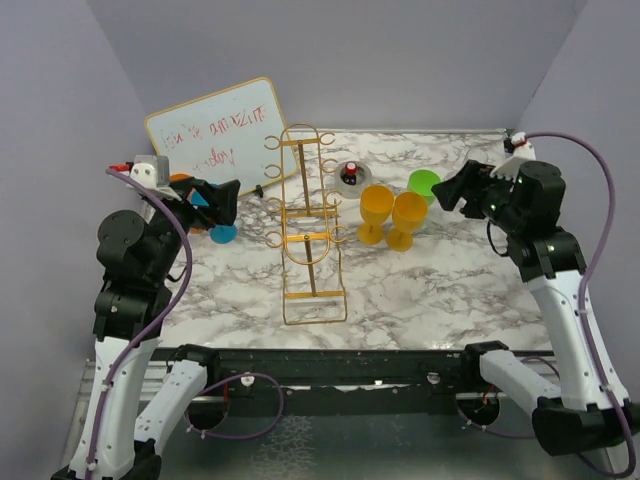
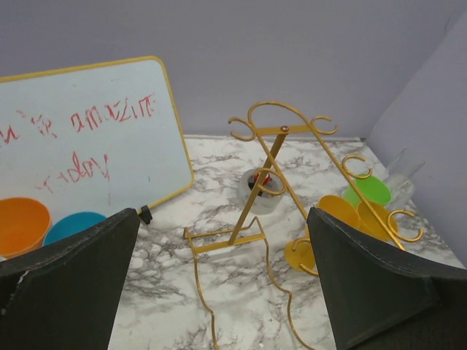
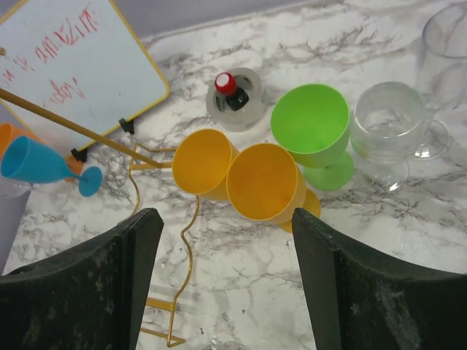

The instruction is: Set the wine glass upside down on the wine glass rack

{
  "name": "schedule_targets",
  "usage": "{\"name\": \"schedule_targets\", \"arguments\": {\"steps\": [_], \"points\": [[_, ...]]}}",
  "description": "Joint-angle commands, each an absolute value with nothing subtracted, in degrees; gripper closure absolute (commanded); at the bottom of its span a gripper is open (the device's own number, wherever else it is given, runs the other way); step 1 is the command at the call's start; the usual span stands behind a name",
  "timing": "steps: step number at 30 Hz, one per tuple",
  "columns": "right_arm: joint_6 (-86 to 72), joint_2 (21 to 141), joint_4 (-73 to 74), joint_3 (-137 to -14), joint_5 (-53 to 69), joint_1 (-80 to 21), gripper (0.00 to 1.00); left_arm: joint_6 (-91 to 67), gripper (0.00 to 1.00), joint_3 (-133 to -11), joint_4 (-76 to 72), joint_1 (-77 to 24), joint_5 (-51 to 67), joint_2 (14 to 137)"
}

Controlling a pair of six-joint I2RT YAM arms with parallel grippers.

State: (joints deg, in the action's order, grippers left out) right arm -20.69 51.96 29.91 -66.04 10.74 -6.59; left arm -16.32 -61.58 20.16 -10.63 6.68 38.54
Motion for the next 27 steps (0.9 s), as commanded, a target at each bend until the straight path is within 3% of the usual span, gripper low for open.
{"name": "schedule_targets", "arguments": {"steps": [1, 9, 16, 27], "points": [[-17.9, 58.7, 34.1, -68.2, 16.8, -6.9, 0.25, -17.8, 0.01, -67.8, 16.9, -10.8, 9.5, 40.5], [-18.4, 67.5, 31.1, -69.9, 19.4, -10.2, 0.33, -22.8, 0.01, -68.1, 11.1, -10.8, 14.9, 41.7], [-17.4, 78.3, 31.9, -77.4, 5.9, -26.0, 0.33, -22.0, 0.01, -67.1, 10.4, -10.8, 14.6, 41.0], [-15.0, 95.0, 34.8, -87.4, -3.8, -32.1, 0.43, -21.1, 0.01, -65.8, 11.3, -10.8, 13.0, 39.9]]}}
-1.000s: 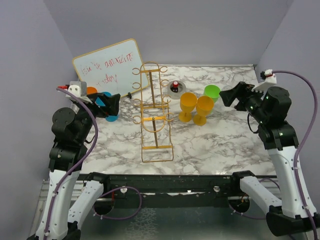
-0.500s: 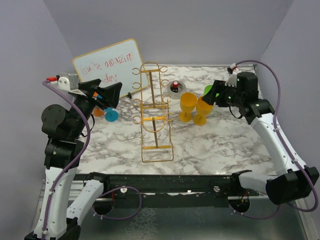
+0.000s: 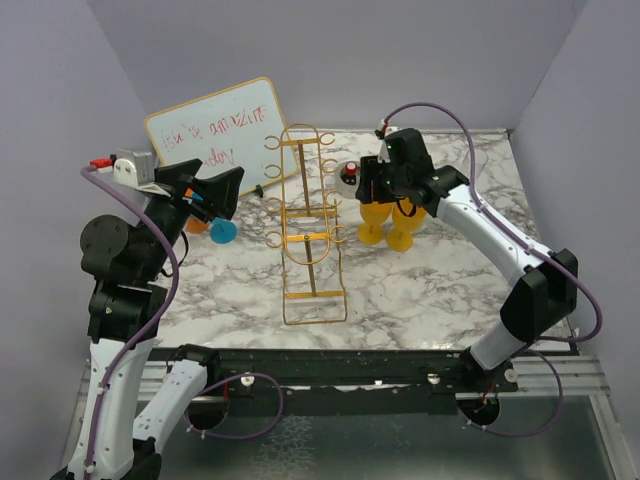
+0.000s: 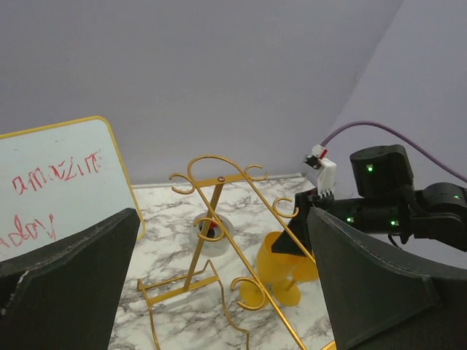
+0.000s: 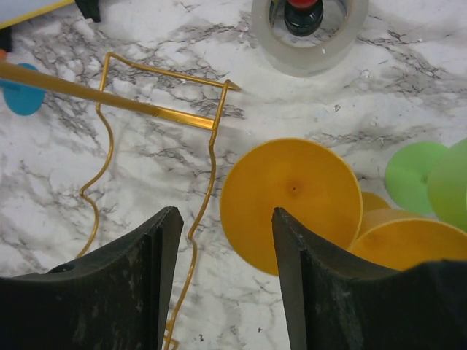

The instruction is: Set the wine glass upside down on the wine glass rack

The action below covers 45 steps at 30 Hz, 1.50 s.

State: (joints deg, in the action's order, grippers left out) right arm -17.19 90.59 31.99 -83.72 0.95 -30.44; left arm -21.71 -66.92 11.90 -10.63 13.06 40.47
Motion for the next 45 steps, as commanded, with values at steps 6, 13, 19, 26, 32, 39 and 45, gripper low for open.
{"name": "schedule_targets", "arguments": {"steps": [6, 13, 19, 26, 32, 39, 45], "points": [[-13.9, 101.2, 37.6, -90.5, -8.3, -34.7, 0.56, -20.1, 0.01, -65.4, 12.2, -10.8, 12.1, 39.1], [-11.9, 102.8, 37.9, -91.9, -14.7, -37.2, 0.9, -19.8, 0.01, -65.6, 13.0, -11.0, 11.4, 38.7], [-10.9, 98.7, 36.2, -91.7, -16.6, -39.7, 0.99, -16.0, 0.01, -68.9, 16.3, -10.9, 10.6, 38.3], [-13.9, 86.9, 31.3, -87.9, -14.5, -39.8, 1.0, -17.5, 0.01, -71.2, 17.2, -10.9, 14.4, 38.3], [-14.5, 73.4, 20.9, -79.5, -18.6, -39.8, 0.99, -21.7, 0.01, -72.8, 17.3, -11.0, 19.0, 39.6], [-17.0, 58.5, -2.7, -67.1, -16.3, -39.8, 0.99, -28.8, 0.01, -74.9, 16.3, -10.9, 25.6, 44.8], [-20.1, 52.9, -17.7, -61.5, -11.6, -39.8, 0.99, -38.6, 0.01, -78.5, 13.8, -11.0, 32.6, 51.1]]}}
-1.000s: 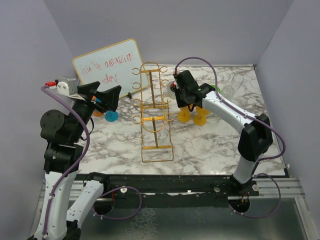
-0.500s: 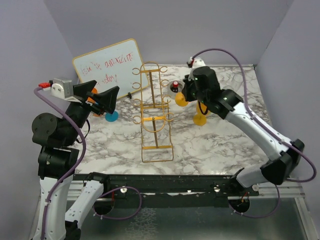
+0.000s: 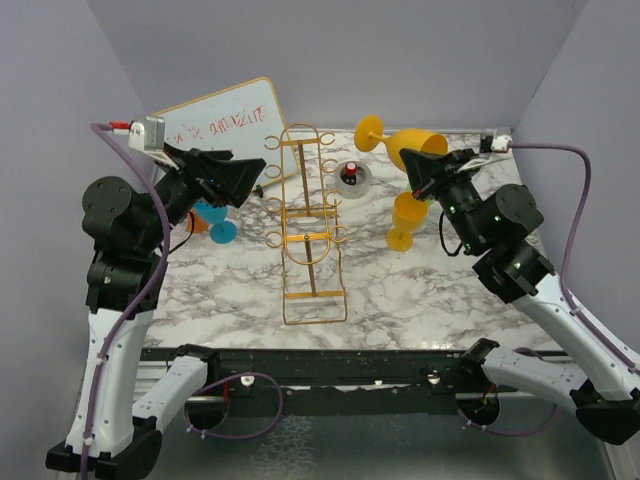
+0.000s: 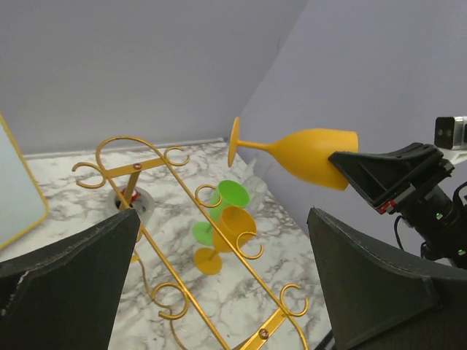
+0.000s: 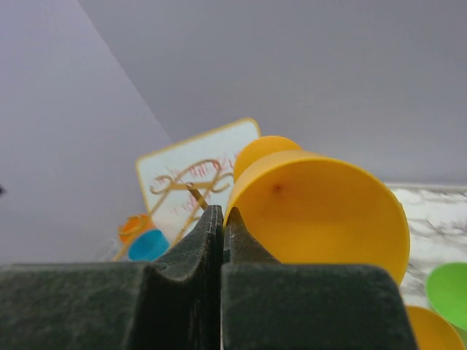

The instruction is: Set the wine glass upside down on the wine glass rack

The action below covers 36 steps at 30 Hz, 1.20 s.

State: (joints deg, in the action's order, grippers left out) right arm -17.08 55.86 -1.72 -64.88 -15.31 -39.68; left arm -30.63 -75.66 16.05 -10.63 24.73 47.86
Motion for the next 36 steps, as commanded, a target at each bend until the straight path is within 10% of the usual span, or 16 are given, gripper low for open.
{"name": "schedule_targets", "arguments": {"steps": [1, 28, 36], "points": [[-20.7, 52.2, -20.4, -60.6, -10.6, -39.8, 1.0, -39.6, 0.01, -78.9, 12.8, -10.9, 33.8, 51.9], [-41.6, 57.1, -54.7, -52.9, -7.2, -39.8, 0.99, -56.5, 0.01, -89.5, -16.8, -35.2, 12.8, 75.2], [-46.1, 60.1, -59.5, -53.1, -3.8, -39.8, 0.99, -59.3, 0.37, -91.9, -18.8, -39.9, 4.3, 79.0]]}}
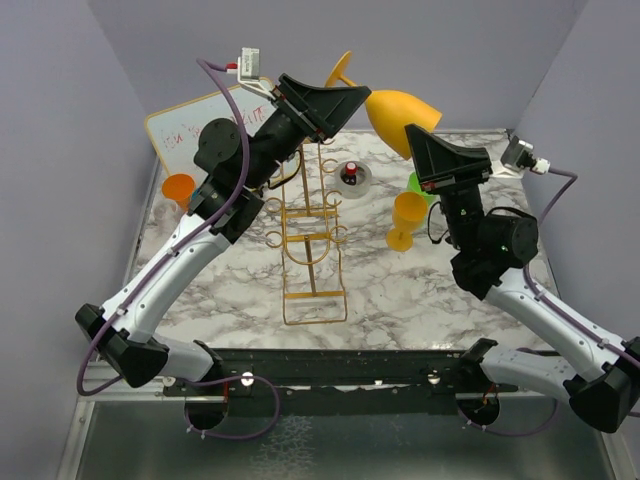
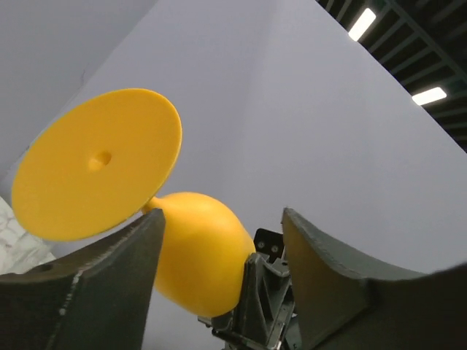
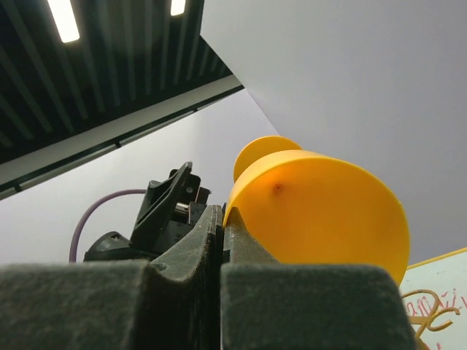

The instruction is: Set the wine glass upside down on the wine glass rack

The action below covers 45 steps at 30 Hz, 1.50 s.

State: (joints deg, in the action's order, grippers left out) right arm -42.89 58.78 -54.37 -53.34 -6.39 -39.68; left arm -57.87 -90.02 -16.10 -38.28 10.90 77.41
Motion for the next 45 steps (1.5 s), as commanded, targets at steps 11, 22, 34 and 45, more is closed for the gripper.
{"name": "schedule_targets", "arguments": {"steps": [11, 22, 34, 45], "points": [[-46.7, 61.2, -63.0, -52.5, -3.0, -39.8, 0.99, -59.2, 0.45, -87.5, -20.9, -41.2, -3.2, 76.7], [-46.8, 61.9, -65.4, -52.9, -2.9, -39.8, 0.99, -59.2, 0.26, -85.7, -20.8, -41.3, -4.5, 75.8], [-48.5, 62.1, -65.1, -51.4, -1.5, -39.8, 0.99, -55.6, 0.64, -87.7, -25.5, -41.3, 0.0, 78.9], [-47.2, 62.9, -64.1, -52.5, 6.5, -39.8, 0.99, -55.1, 0.99, -80.8, -32.4, -41.3, -2.9, 76.3]]}}
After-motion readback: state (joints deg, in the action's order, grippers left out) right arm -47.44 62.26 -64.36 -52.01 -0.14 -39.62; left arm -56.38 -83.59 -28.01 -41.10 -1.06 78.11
